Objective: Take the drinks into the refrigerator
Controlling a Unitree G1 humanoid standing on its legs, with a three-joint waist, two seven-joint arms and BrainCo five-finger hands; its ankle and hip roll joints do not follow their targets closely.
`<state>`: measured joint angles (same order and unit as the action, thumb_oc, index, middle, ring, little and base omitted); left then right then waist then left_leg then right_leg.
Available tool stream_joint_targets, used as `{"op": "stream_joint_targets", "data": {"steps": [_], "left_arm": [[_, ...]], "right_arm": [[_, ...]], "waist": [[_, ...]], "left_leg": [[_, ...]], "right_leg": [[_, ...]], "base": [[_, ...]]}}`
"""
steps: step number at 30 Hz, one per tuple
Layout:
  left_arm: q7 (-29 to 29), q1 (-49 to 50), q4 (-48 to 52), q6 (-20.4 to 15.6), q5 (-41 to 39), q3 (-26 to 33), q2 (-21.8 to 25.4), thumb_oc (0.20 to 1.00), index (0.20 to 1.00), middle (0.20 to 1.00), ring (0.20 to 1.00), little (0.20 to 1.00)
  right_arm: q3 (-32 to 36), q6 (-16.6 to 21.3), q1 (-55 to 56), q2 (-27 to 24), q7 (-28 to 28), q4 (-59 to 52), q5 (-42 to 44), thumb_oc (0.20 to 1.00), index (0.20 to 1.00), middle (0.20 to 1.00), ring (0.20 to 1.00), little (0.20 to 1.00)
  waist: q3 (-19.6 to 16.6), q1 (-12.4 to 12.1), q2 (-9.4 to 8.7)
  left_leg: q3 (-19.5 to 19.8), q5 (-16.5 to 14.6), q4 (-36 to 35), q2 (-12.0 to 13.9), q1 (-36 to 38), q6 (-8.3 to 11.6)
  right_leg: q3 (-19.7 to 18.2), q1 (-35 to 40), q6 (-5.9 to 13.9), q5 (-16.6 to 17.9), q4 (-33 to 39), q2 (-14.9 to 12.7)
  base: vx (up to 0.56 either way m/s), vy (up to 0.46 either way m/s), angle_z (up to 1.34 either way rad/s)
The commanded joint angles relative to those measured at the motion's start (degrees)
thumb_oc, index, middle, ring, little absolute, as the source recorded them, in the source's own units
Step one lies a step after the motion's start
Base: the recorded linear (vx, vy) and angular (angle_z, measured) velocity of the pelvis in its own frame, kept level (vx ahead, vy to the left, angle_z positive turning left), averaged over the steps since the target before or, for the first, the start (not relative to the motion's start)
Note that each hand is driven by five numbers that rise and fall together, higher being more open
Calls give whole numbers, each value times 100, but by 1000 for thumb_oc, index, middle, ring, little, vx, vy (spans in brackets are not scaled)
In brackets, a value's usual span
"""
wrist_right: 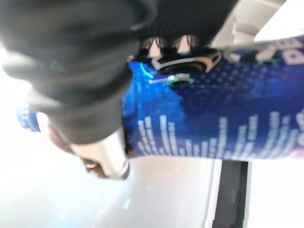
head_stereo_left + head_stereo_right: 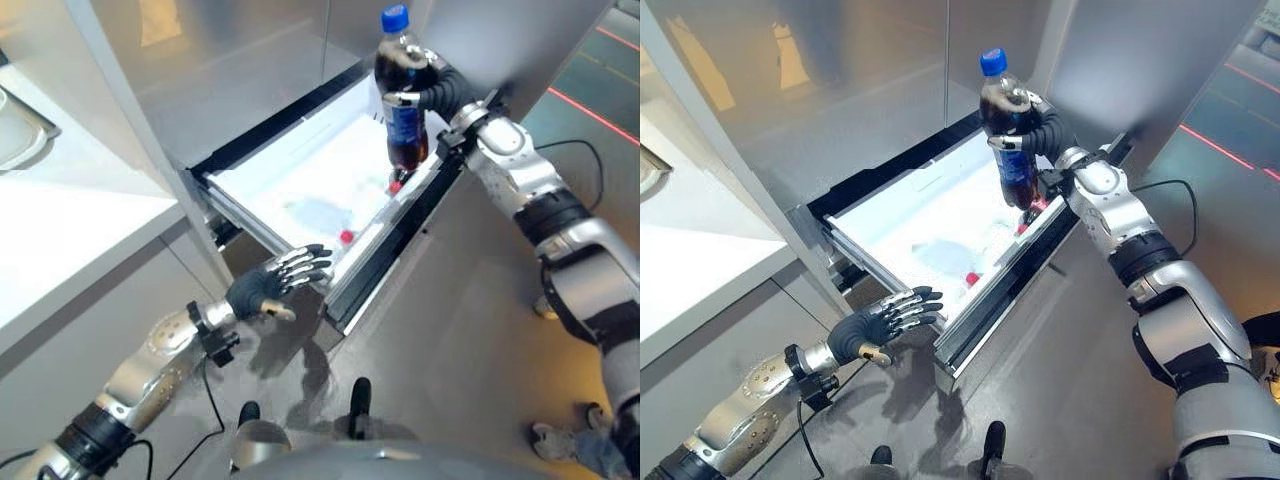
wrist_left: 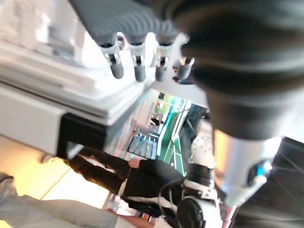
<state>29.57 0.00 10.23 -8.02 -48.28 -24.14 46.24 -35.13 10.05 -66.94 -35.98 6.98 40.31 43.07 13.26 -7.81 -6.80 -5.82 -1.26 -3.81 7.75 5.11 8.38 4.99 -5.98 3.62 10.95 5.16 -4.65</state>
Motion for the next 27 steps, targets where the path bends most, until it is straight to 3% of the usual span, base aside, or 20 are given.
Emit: {"op": "stream_joint_targets", "data": {"steps": [1,5,12,14,15,16,17,18,19,20,27], "left_arm": [[4,-122,872,-203,-200,-148,290,1000,1000,1000,1000,1000],[-32,-198,884,-235,-194,-154,249,1000,1000,1000,1000,1000],[-83,-299,951,-305,-292,-166,377,1000,1000,1000,1000,1000],[-137,-285,962,-317,-287,-155,395,1000,1000,1000,1000,1000],[-137,-287,960,-317,-286,-153,385,1000,1000,1000,1000,1000],[-146,-289,1013,-329,-255,-92,421,1000,1000,1000,1000,1000],[-146,-289,1013,-329,-255,-92,421,1000,1000,1000,1000,1000],[-149,-262,1076,-354,-261,-55,440,1000,1000,1000,1000,1000],[-150,-265,1077,-353,-261,-54,431,1000,1000,1000,1000,1000],[-148,-296,1135,-372,-262,-72,498,1000,1000,1000,1000,1000],[-322,-466,1205,-422,-119,-152,518,1000,1000,1000,1000,1000]], "right_arm": [[-106,714,-1631,-250,-324,58,-426,200,200,200,200,200],[-311,836,-1846,-449,-734,-26,-1462,200,200,200,200,200],[-822,744,-2042,-482,-822,37,-2539,200,200,200,200,200],[-1158,647,-2091,-473,-1007,251,-3500,200,200,200,200,200],[-1168,647,-2099,-460,-1024,261,-3523,200,200,200,200,200],[-1885,592,-2344,-678,-1009,52,-4847,200,200,200,200,200],[-1885,592,-2344,-678,-1009,52,-4847,200,200,200,200,200],[-2278,571,-2467,-835,-1085,114,-5703,200,200,200,200,200],[-2290,578,-2474,-825,-1103,130,-5722,200,200,200,200,200],[-2908,554,-2641,-924,-1046,110,-6710,200,200,200,200,200],[-3787,476,-2652,-995,-945,270,-8555,200,200,200,200,200]], "waist": [[161,-158,-28],[316,-201,-70],[453,-294,-148],[548,-339,-194],[552,-336,-186],[618,-359,-226],[618,-359,-226],[643,-387,-250],[645,-382,-240],[700,-416,-274],[907,-485,-324]], "left_leg": [[308,-93,478,-470,-570,-690],[354,-163,765,-505,-884,-706],[385,-144,801,-525,-1050,-715],[383,-140,803,-533,-1089,-718],[382,-142,804,-532,-1087,-718],[385,-144,811,-524,-1119,-717],[385,-144,811,-524,-1119,-717],[415,-127,809,-534,-1174,-719],[418,-129,812,-534,-1177,-719],[458,-118,801,-538,-1224,-710],[570,-83,803,-554,-1390,-700]], "right_leg": [[285,252,185,-871,-924,118],[289,122,178,-848,-974,92],[321,58,193,-810,-932,86],[302,28,190,-786,-903,89],[300,29,190,-787,-905,90],[302,5,196,-787,-899,104],[302,5,196,-787,-899,104],[325,-19,201,-776,-880,106],[328,-20,201,-777,-881,107],[341,-39,208,-769,-860,107],[413,-138,224,-763,-852,121]], "base": [[-45,5,2],[-56,-2,5],[-7,-5,4],[0,0,0],[0,0,0],[0,0,0],[-4,-27,3],[3,-16,4],[2,-40,13],[7,-31,14],[-4,-26,9]]}}
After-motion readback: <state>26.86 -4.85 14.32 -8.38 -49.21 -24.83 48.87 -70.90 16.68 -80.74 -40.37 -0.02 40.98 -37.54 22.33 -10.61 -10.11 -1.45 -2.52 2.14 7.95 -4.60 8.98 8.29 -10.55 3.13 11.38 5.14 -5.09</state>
